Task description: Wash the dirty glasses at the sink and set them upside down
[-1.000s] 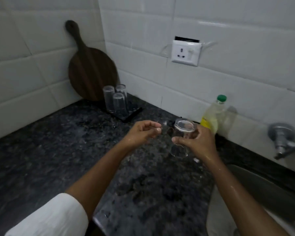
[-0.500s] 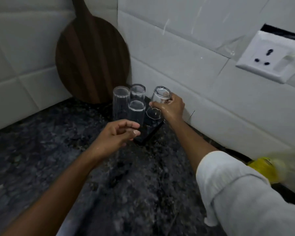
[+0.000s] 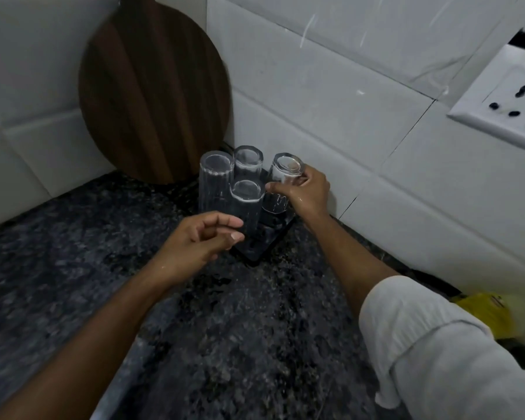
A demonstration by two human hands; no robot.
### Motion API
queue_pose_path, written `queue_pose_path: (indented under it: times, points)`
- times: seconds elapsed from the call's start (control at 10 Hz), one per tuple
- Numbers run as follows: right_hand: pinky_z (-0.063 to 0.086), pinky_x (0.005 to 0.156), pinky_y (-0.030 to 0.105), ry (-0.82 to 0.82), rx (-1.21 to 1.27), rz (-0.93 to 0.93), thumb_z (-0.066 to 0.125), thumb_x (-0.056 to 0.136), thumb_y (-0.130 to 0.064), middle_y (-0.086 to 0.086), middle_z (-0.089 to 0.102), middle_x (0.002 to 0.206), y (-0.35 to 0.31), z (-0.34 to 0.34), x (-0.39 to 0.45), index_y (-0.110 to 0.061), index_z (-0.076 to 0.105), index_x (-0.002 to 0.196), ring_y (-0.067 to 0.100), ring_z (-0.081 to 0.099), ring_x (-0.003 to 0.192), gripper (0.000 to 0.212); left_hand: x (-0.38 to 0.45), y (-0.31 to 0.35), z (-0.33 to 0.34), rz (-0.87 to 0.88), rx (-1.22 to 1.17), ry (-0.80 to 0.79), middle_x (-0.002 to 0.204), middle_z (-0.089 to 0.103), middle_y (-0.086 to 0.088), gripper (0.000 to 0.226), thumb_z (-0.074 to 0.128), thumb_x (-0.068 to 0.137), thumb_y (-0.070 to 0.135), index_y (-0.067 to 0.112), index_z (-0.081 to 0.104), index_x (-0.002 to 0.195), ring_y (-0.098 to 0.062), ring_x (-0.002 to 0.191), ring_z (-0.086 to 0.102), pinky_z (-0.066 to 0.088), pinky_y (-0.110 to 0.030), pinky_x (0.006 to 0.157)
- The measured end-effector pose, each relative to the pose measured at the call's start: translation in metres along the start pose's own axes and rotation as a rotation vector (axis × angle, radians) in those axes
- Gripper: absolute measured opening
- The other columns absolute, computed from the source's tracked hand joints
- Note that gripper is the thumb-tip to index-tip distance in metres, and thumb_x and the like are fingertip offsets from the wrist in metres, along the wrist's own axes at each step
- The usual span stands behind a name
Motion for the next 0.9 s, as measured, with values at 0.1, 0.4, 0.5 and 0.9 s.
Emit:
queue_pose_path:
  times: [0.1, 0.4, 0.5, 0.9]
  points:
    - [0.061, 0.074, 0.032, -0.002, 0.015, -0.026, 0.093, 0.043, -0.033, -0.003, 0.077, 0.087, -0.002, 0.0, 0.001, -0.017, 0.075, 0.097, 0.01, 0.073, 0.079, 0.059, 0.001, 0.001, 0.001, 0.002, 0.006, -0.003, 0.101, 0.078, 0.005, 0.017, 0.066, 0.091, 0.022, 0.027, 0.069, 0.107, -0.006, 0.089, 0.07, 0.047, -0.029, 0.076]
    - [0.049, 0.066, 0.012, -0.059, -0.093, -0.111, 0.092, 0.052, -0.021, -0.003, 0.075, 0.086, -0.006, 0.008, -0.003, -0.014, 0.077, 0.095, 0.005, 0.068, 0.077, 0.046, 0.001, 0.0, 0.005, -0.008, -0.003, -0.006, 0.103, 0.077, 0.0, 0.015, 0.066, 0.091, 0.018, 0.026, 0.069, 0.104, -0.007, 0.086, 0.069, 0.045, -0.026, 0.071]
    - [0.056, 0.073, 0.023, -0.086, -0.134, -0.1, 0.093, 0.048, -0.031, 0.001, 0.076, 0.09, 0.001, 0.01, -0.003, -0.013, 0.075, 0.098, 0.008, 0.07, 0.081, 0.056, 0.001, 0.001, 0.006, -0.008, -0.003, -0.011, 0.103, 0.077, 0.002, 0.016, 0.066, 0.092, 0.02, 0.025, 0.069, 0.107, -0.006, 0.087, 0.069, 0.046, -0.027, 0.074]
    - [0.048, 0.073, 0.026, -0.207, -0.105, 0.106, 0.08, 0.074, -0.013, 0.002, 0.065, 0.1, -0.002, -0.042, -0.03, -0.013, 0.062, 0.113, 0.016, 0.061, 0.09, 0.043, -0.002, 0.034, 0.037, 0.086, 0.041, -0.048, 0.105, 0.076, -0.009, 0.018, 0.067, 0.091, 0.016, 0.02, 0.069, 0.109, -0.012, 0.086, 0.067, 0.046, -0.023, 0.067]
Point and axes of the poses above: each hand's wrist, its own x-axis towards the middle knuckle, its own z-axis out of the palm, y = z × x, the point moved 3 cm from there along x, towards the middle knuckle
